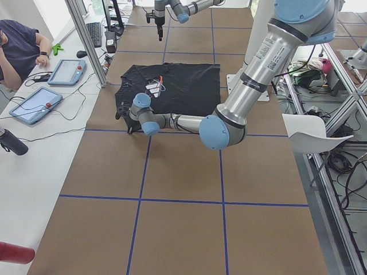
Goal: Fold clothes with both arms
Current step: 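Release the sleeve and raise the right gripper while the left arm approaches, then grasp the sleeve nearest the left gripper and fold it across the chest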
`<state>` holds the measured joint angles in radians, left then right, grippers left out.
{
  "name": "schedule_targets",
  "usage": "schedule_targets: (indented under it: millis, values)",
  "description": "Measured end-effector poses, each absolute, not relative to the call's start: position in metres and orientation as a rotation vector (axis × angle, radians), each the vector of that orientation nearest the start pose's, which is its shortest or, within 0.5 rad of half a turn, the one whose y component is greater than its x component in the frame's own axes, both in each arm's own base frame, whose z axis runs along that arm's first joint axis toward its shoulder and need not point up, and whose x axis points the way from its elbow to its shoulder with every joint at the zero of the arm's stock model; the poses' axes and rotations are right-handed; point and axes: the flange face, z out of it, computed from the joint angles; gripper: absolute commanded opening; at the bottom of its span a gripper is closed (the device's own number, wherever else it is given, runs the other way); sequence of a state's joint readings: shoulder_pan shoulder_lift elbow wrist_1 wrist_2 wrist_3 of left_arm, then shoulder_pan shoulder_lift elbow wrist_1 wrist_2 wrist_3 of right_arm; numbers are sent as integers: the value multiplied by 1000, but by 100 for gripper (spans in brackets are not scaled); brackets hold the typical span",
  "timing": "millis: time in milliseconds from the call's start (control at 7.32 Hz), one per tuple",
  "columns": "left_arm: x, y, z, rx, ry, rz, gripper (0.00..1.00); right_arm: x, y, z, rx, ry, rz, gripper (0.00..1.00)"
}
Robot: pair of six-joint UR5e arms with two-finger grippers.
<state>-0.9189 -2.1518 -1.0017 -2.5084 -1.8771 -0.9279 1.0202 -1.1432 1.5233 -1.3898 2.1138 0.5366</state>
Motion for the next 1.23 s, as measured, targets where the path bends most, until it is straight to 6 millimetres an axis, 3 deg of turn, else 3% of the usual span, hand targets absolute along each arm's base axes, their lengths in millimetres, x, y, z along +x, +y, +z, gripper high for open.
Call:
schedule_targets:
  millis: [410,683,956,1229]
  values:
    - [379,-666,485,466,872,-104,0,-281,-614,422,196,-736,-165,100]
    - [379,-664,472,454,900,-87,0,-282,-614,422,196,-736,-165,100]
    - [377,-666,444,411,934,-84,0,-282,-614,421,196,-736,-164,100]
    - [382,-671,393,359,936,-132,0,-282,-615,420,196,-738,-162,100]
